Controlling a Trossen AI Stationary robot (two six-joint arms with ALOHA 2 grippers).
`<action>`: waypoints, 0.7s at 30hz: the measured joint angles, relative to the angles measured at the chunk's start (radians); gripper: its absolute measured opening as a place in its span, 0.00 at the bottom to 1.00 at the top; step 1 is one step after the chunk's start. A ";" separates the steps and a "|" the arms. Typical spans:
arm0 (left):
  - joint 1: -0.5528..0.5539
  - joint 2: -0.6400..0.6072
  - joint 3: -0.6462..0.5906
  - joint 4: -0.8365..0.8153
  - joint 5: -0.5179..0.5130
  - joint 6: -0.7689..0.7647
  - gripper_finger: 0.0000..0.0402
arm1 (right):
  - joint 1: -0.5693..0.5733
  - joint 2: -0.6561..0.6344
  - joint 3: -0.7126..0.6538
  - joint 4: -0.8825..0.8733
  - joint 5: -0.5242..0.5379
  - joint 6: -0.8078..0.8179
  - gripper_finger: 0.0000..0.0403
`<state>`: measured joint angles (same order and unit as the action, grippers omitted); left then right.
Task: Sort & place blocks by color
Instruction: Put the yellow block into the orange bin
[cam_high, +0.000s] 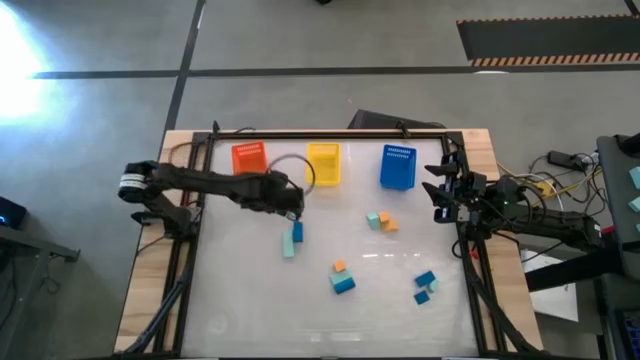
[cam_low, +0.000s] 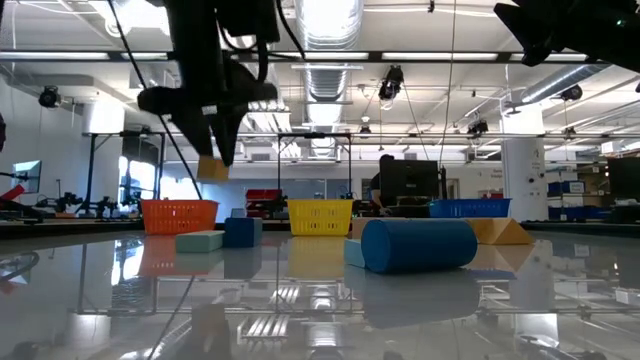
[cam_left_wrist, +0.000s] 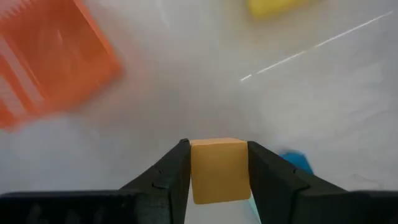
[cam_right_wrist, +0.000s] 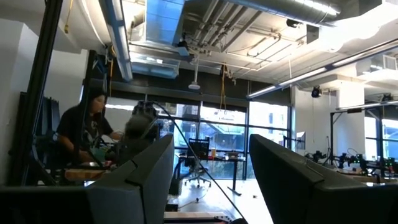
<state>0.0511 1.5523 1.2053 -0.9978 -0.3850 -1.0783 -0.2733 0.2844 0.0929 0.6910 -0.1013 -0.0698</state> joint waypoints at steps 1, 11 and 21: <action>0.023 -0.024 -0.001 0.001 -0.010 0.032 0.30 | 0.000 0.000 0.000 -0.001 0.000 0.002 0.50; 0.371 -0.190 -0.084 0.022 -0.045 0.264 0.30 | 0.000 0.000 0.000 0.000 0.000 0.006 0.50; 0.578 -0.149 -0.202 0.192 -0.033 0.364 0.30 | 0.000 0.000 0.000 0.000 0.005 0.006 0.50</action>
<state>0.6289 1.4029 1.0035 -0.8057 -0.4182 -0.7145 -0.2730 0.2844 0.0929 0.6906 -0.0963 -0.0643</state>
